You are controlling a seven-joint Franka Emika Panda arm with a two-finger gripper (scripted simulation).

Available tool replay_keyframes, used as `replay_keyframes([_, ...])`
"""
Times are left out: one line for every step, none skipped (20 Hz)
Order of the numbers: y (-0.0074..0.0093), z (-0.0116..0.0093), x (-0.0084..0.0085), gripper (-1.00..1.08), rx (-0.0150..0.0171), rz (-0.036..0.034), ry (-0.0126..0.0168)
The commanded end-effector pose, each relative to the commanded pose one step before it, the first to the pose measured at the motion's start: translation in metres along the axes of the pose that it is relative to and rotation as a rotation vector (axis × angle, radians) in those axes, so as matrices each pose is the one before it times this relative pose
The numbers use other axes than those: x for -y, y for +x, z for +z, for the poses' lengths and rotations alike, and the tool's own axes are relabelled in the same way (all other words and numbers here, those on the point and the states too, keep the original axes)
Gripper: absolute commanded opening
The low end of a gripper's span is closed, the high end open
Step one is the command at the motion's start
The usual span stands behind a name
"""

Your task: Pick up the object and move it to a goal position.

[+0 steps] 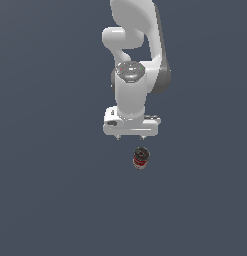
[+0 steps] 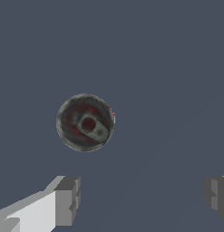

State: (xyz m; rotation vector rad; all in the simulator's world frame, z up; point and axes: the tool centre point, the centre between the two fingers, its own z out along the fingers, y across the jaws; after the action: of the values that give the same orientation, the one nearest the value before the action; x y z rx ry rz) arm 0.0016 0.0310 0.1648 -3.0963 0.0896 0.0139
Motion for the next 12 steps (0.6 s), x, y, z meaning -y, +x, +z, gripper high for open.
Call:
replay_keyframes([0.00211, 0.00187, 0.00247, 1.00, -0.00010, 0.03250, -0.00149])
replay_keyframes([0.00098, 0.00088, 0.00118, 1.00, -0.00009, 0.01564, -0.00072])
replay_keyframes([0.00103, 0.00094, 0.00127, 1.00, -0.00015, 0.01681, -0.00081])
replay_keyframes([0.00107, 0.00101, 0.00139, 1.00, -0.00020, 0.01796, -0.00089])
replay_keyframes([0.00111, 0.00108, 0.00151, 1.00, -0.00023, 0.01911, -0.00096])
replay_keyframes([0.00113, 0.00115, 0.00163, 1.00, -0.00028, 0.02028, -0.00104])
replay_keyframes([0.00115, 0.00122, 0.00175, 1.00, -0.00033, 0.02146, -0.00112])
replay_keyframes([0.00116, 0.00130, 0.00188, 1.00, -0.00040, 0.02262, -0.00121])
replay_keyframes([0.00113, 0.00133, 0.00196, 1.00, -0.00046, 0.02305, -0.00126])
replay_keyframes([0.00107, 0.00133, 0.00199, 1.00, -0.00051, 0.02304, -0.00128])
replay_keyframes([0.00100, 0.00134, 0.00203, 1.00, -0.00056, 0.02300, -0.00130])
replay_keyframes([0.00094, 0.00134, 0.00205, 1.00, -0.00062, 0.02300, -0.00131])
